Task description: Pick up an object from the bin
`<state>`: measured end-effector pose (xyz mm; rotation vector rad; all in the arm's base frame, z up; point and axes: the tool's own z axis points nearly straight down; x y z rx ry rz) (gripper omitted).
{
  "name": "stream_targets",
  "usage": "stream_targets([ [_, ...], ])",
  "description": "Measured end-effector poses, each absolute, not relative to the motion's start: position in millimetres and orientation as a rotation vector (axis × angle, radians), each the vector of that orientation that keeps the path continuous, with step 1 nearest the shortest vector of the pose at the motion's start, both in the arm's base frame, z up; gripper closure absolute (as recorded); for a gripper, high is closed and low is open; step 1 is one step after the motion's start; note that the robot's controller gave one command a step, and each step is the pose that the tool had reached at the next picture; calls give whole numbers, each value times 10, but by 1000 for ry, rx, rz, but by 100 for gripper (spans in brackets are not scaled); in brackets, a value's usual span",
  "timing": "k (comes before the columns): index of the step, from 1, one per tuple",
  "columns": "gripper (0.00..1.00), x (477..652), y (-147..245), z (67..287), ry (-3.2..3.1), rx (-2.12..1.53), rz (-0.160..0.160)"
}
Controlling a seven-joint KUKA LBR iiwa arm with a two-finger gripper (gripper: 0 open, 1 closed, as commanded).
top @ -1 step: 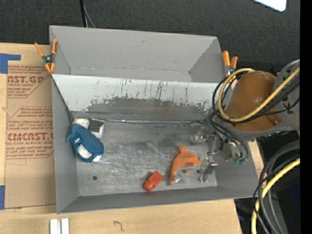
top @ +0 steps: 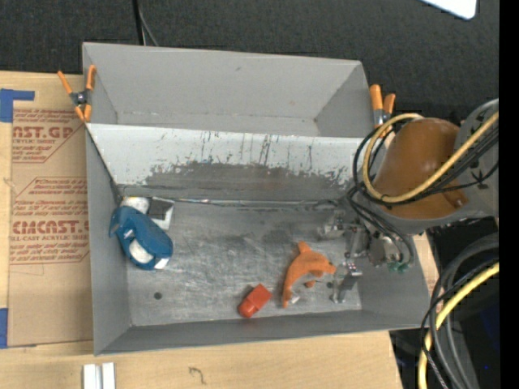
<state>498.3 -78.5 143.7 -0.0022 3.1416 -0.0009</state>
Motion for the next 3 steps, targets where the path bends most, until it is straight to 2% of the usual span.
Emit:
stream_targets([
  [1, 100, 5166, -912, 713, 3134, -74, -2],
  [2, 100, 5166, -911, 713, 3134, -74, -2],
  [3, 100, 5155, -911, 2530, 3109, -431, 0],
])
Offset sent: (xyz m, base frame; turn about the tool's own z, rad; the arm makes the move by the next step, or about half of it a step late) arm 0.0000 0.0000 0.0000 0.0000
